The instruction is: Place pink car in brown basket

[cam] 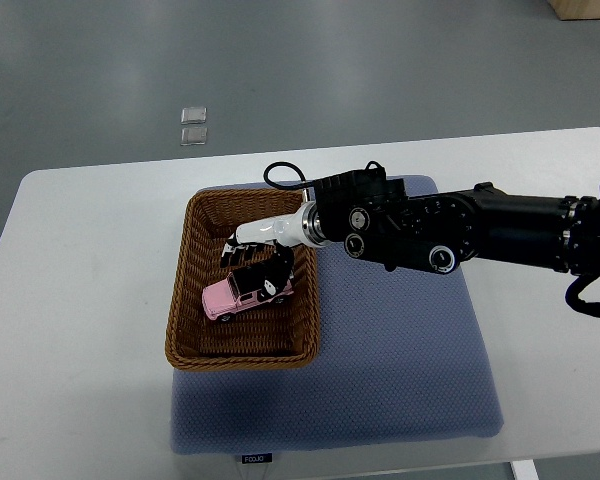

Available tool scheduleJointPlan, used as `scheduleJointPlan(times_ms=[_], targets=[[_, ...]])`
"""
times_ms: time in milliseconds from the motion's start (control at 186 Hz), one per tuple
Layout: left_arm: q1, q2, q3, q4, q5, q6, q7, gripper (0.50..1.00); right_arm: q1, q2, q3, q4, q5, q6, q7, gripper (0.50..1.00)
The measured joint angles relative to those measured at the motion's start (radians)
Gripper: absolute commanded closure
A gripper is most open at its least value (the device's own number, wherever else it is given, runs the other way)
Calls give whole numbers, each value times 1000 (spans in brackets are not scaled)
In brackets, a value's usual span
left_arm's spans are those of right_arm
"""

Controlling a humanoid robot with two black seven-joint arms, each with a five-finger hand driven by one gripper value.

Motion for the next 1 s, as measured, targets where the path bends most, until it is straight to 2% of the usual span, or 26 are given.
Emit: scheduleJointPlan(times_ms=[129, 188, 413, 617, 891, 998], targets=[[0, 0, 0, 0, 0, 0, 0, 500, 2, 0, 1, 0, 2, 0, 0, 638], [0, 0, 0, 0, 0, 0, 0, 500, 7, 0, 4, 0, 7, 0, 0, 601], [0, 0, 0, 0, 0, 0, 0, 500, 49, -8, 33, 1, 17, -28, 13, 601], [0, 0, 0, 0, 0, 0, 0, 500, 25, -121, 220, 0, 78, -44, 64, 601], [0, 0, 0, 0, 0, 0, 0, 500, -165, -320, 482, -4, 149, -74, 88, 601], [0, 0, 0, 0, 0, 0, 0, 500, -249, -357, 575, -5, 170, -85, 98, 601]])
